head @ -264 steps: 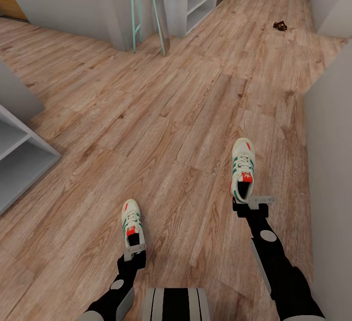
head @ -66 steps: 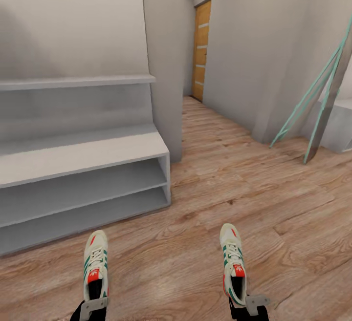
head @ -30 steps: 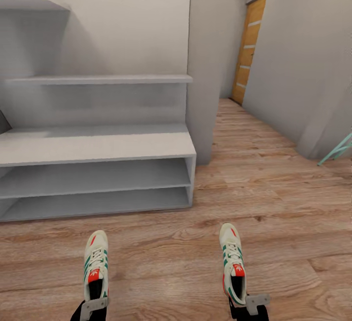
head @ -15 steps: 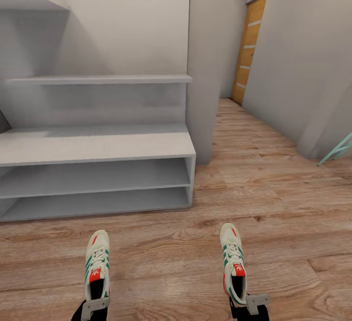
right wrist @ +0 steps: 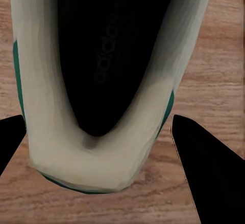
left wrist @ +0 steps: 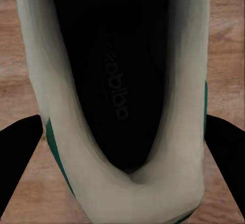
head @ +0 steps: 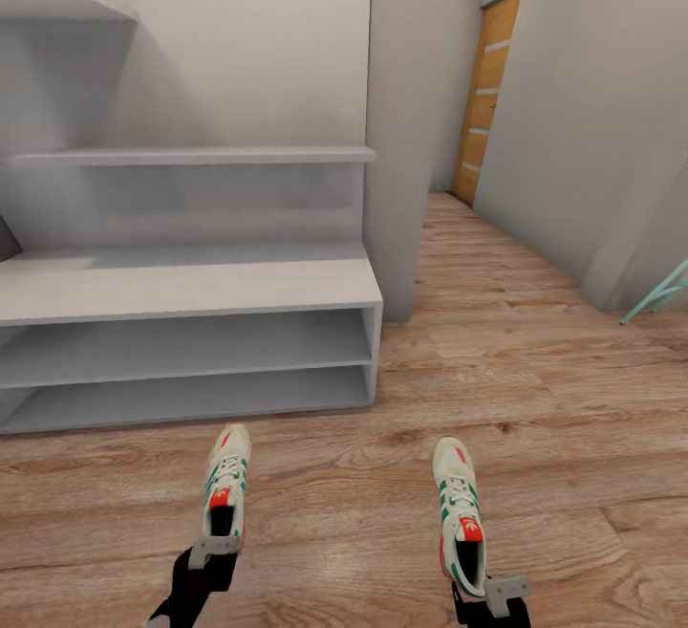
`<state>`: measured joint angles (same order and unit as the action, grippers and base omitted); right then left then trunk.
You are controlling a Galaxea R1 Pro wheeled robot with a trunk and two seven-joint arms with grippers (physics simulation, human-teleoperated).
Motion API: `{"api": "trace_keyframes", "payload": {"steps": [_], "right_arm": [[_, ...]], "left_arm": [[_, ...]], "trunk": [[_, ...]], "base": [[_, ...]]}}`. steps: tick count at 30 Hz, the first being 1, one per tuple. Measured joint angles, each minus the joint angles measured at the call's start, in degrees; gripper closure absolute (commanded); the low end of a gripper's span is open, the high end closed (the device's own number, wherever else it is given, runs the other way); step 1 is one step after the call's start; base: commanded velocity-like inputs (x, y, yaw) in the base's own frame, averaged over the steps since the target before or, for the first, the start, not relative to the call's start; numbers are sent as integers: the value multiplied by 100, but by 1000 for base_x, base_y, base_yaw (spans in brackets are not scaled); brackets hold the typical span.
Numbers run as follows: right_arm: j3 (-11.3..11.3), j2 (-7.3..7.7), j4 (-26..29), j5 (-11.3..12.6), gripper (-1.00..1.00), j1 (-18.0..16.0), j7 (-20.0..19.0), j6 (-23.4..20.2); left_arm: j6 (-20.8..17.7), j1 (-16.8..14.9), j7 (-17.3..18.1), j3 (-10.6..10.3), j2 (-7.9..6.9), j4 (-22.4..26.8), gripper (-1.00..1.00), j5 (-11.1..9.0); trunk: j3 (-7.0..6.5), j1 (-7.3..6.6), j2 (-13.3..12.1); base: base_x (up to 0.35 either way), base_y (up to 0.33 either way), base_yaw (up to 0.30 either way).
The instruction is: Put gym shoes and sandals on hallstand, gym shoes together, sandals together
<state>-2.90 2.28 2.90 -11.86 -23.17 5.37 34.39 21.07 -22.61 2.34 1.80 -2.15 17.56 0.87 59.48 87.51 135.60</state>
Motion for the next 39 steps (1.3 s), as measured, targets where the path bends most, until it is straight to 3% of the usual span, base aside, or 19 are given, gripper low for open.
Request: {"api": "trace_keyframes", "payload": {"steps": [12, 18, 25, 33, 35, 39], "right_arm": [[-18, 133, 9, 89, 100, 0, -2, -8], [-18, 187, 28, 97, 100, 0, 4, -8], [-16, 202, 32, 96, 100, 0, 4, -10], [-17, 204, 32, 95, 100, 0, 4, -11], [-69, 211, 37, 98, 100, 0, 8, -11], [-382, 322, 41, 101, 100, 1, 12, -11]], "left_arm": [[-2569, -1774, 310, 10, -32, 18, 100, 73], [-3491, -2366, 333, 12, -48, 48, 100, 77], [-3688, -2368, 318, 15, -65, 509, 100, 78], [-3707, -2362, 296, 44, -68, 569, 100, 79], [-3707, -2362, 278, 51, -68, 570, 100, 79], [-3701, -2362, 252, 64, -136, 571, 100, 71]], "trunk": [[0, 0, 0], [0, 0, 0], [1, -3, 0], [1, -3, 0], [1, -3, 0], [1, -2, 0]], "base": [[0, 0, 0], [0, 0, 0], [140, 63, 0], [278, 203, 0], [279, 226, 0], [232, 261, 0]]}}
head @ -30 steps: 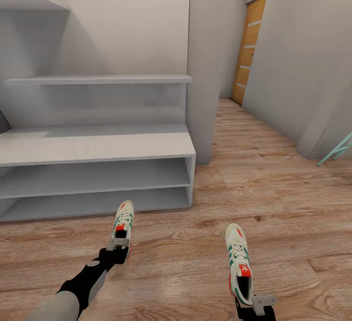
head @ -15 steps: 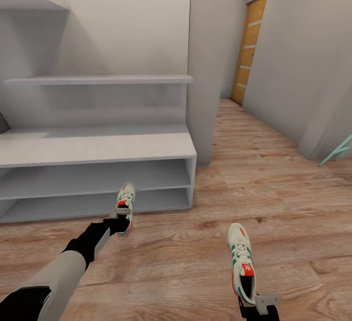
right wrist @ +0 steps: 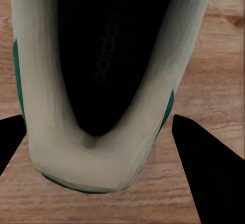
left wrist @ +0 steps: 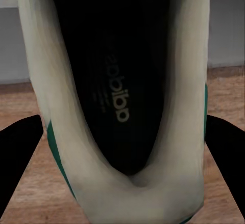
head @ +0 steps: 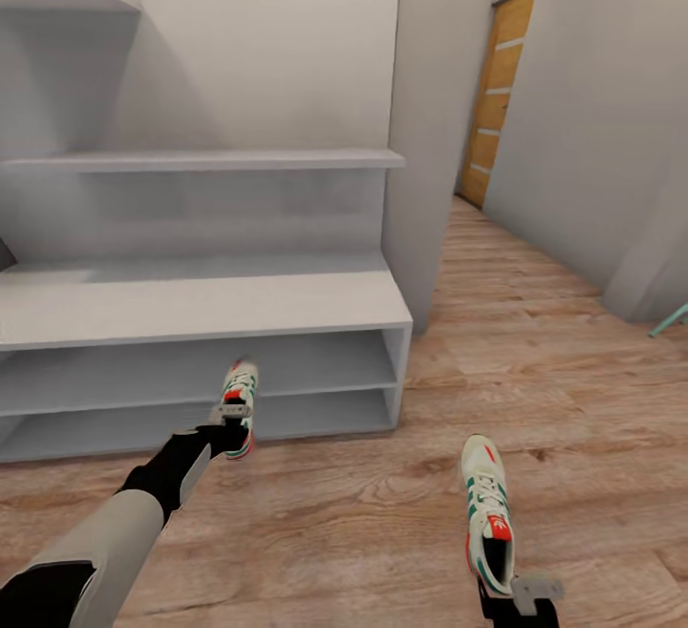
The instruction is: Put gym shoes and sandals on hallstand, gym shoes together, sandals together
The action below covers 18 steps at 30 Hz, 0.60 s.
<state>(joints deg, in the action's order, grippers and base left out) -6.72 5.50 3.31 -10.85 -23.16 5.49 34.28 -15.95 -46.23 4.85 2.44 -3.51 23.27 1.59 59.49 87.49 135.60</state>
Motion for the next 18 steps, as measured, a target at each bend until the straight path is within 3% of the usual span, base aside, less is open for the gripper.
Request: {"api": "trace_keyframes", "payload": {"steps": [11, 18], "right_arm": [[-141, 29, 0, -6, 100, 0, -6, 8], [-145, 30, 0, -6, 100, -1, -3, 11]], "left_arm": [[2, 9, -6, 2, -87, 6, 100, -16], [4, 10, -13, 2, -95, 9, 100, -5]], "trunk": [[0, 0, 0], [0, 1, 0]], "base": [[180, 285, 0], [188, 46, 0]]}}
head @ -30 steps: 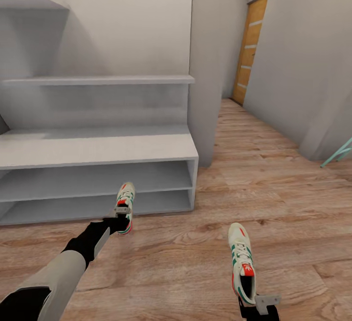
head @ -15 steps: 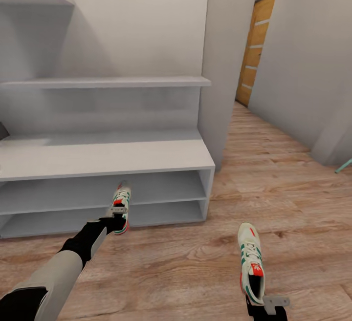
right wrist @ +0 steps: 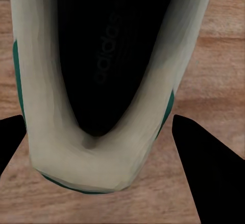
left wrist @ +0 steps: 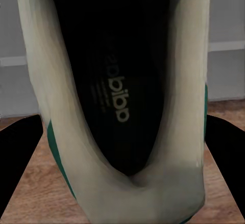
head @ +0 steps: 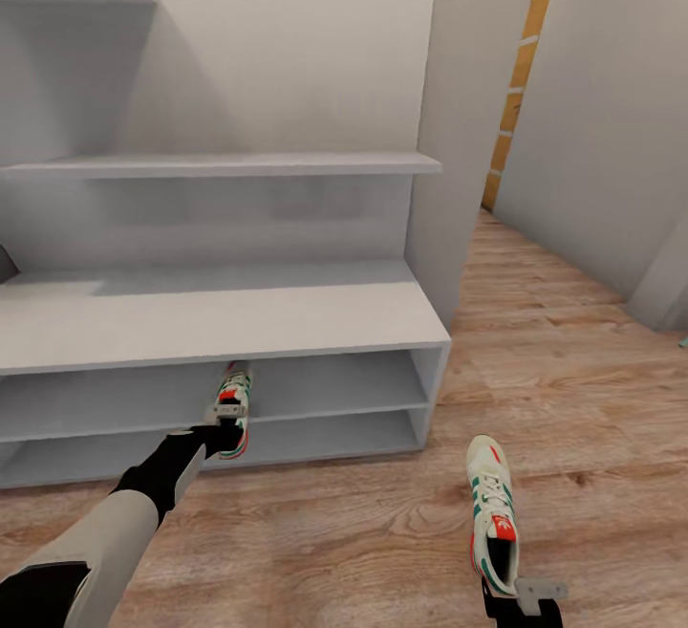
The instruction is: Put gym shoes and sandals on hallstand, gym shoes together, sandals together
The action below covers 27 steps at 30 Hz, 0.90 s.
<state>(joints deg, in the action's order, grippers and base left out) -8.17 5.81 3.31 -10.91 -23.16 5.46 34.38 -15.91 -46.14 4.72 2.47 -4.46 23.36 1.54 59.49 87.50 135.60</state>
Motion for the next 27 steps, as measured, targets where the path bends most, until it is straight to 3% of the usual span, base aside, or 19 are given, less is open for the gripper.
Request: {"api": "trace_keyframes", "payload": {"steps": [27], "right_arm": [[-1, 6, 0, 0, 100, 0, 0, 0]], "left_arm": [[9, 0, 0, 0, 5, 6, 100, -4]], "trunk": [[0, 0, 0]], "base": [[146, 0, 0]]}}
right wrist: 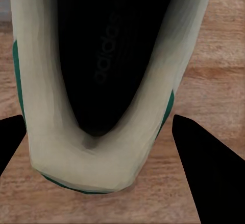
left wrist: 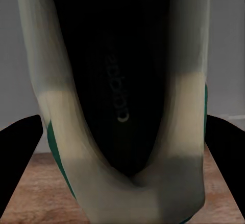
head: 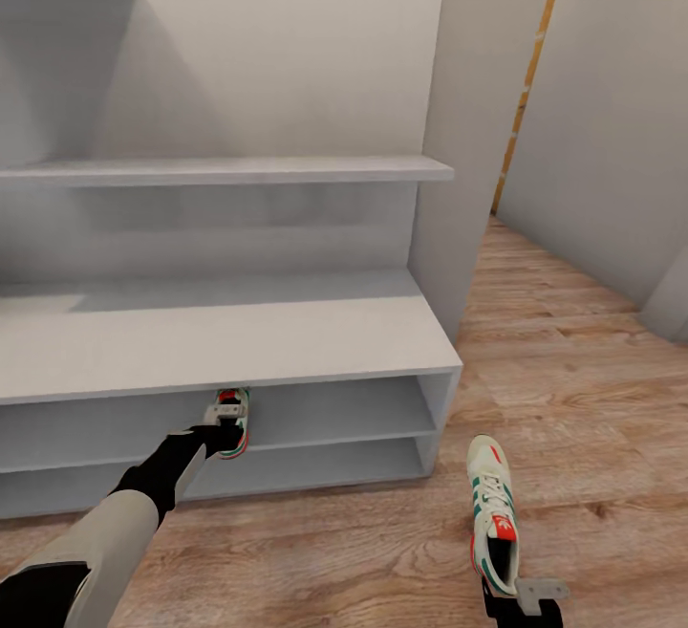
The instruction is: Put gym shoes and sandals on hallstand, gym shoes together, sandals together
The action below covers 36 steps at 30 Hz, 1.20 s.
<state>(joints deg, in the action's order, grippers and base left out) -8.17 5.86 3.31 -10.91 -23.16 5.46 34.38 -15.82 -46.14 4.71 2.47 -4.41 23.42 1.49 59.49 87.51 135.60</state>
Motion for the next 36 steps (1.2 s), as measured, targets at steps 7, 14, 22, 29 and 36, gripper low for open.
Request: {"api": "trace_keyframes", "payload": {"steps": [7, 14, 22, 29, 36], "right_arm": [[-1, 2, 0, 0, 100, 0, 0, 0], [2, 0, 0, -1, 100, 0, 0, 0], [0, 3, 0, 0, 100, 0, 0, 0], [0, 3, 0, 0, 100, 0, 0, 0], [1, 1, 0, -1, 100, 0, 0, 0]], "left_arm": [[-2, 0, 0, 0, 0, 1, 100, 3], [-1, 0, 0, 0, 0, -3, 100, 8], [0, 1, 0, 0, 0, -5, 100, 0], [8, 8, 0, -4, 0, 0, 100, -6], [1, 7, -1, -38, 9, -4, -100, 15]], "trunk": [[0, -1, 0], [0, -1, 0], [0, 0, 0], [0, 1, 0], [0, 1, 0]], "base": [[94, 0, 0], [213, 0, 0], [52, 0, 0], [29, 0, 0], [1, 0, 0]]}}
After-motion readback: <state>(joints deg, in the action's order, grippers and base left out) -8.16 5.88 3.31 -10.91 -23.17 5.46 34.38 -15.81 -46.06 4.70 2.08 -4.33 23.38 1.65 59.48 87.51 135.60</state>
